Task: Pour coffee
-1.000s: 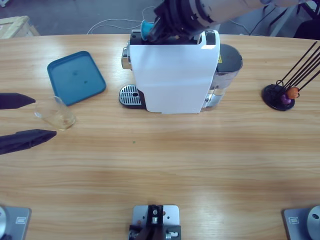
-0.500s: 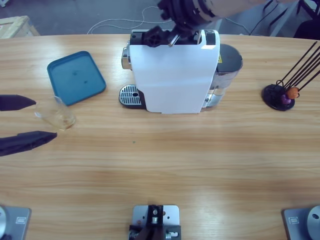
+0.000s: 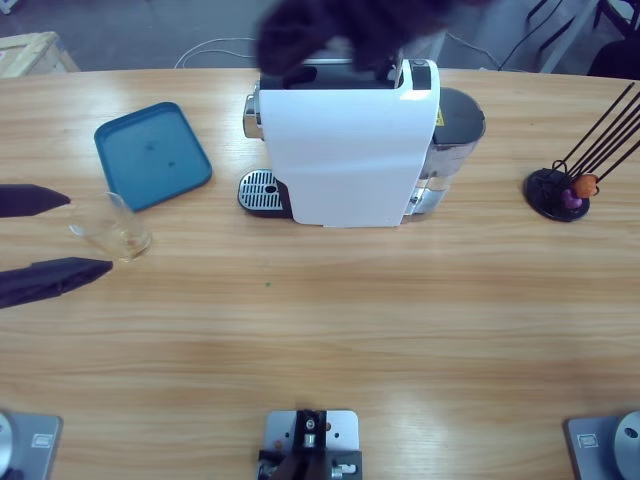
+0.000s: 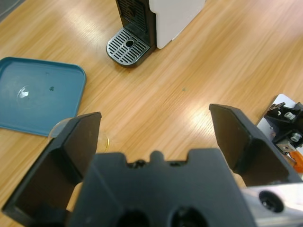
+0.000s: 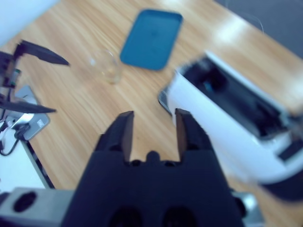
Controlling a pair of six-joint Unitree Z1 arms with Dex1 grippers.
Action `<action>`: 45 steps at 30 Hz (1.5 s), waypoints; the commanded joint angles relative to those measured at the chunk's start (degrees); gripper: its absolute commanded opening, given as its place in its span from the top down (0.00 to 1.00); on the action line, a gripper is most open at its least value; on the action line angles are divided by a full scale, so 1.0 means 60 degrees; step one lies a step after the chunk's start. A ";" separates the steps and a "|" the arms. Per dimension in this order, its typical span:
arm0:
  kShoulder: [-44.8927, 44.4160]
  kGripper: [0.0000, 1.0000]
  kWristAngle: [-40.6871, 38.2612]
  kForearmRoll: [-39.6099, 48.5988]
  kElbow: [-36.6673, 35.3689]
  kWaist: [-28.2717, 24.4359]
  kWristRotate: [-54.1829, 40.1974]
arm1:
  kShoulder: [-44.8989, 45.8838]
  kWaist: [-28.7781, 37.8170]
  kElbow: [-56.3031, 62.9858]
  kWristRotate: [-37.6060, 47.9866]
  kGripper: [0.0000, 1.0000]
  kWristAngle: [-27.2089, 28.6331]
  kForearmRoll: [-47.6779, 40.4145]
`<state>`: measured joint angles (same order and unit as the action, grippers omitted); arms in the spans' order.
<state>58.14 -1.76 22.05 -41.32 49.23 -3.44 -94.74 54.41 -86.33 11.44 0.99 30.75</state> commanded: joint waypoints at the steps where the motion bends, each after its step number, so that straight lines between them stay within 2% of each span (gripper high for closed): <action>1: -0.0402 0.01 0.0033 -0.0078 -0.0086 0.0241 0.0160 | 0.2633 0.0088 0.2749 0.2310 1.00 0.2823 0.0237; 4: -0.0478 0.01 0.0045 0.0019 -0.0086 0.0293 0.0154 | 0.2981 -0.0021 0.3101 0.3259 1.00 0.3805 -0.0091; 8: -0.0534 0.01 0.0042 0.0031 0.0017 0.0299 0.0163 | 0.2094 -0.1102 0.2462 0.4390 1.00 0.3471 -0.2394; 13: -0.0763 0.01 0.0054 0.0350 -0.0156 0.0302 0.0163 | 0.0213 -0.1289 0.1469 0.5512 1.00 0.3190 -0.3314; 18: -0.1017 0.01 0.0089 0.0743 -0.0091 0.0302 0.0160 | -0.0306 -0.1289 0.1299 0.5536 1.00 0.3070 -0.3346; 27: -0.1023 0.01 0.0089 0.0775 -0.0121 0.0305 0.0163 | -0.0769 -0.1081 0.1167 0.5468 1.00 0.1942 -0.4072; 36: -0.1433 0.01 0.0206 0.1944 -0.0461 0.0296 0.0105 | -0.1765 -0.0806 0.1941 0.5251 1.00 0.0984 -0.5678; 45: -0.1047 0.01 0.0162 0.1964 -0.0584 0.0302 0.0093 | -0.2954 -0.0176 0.2169 0.4920 1.00 0.0866 -0.6138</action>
<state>50.80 -1.58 32.81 -44.13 50.60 -3.44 -102.75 48.48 -76.87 42.03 8.29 -5.46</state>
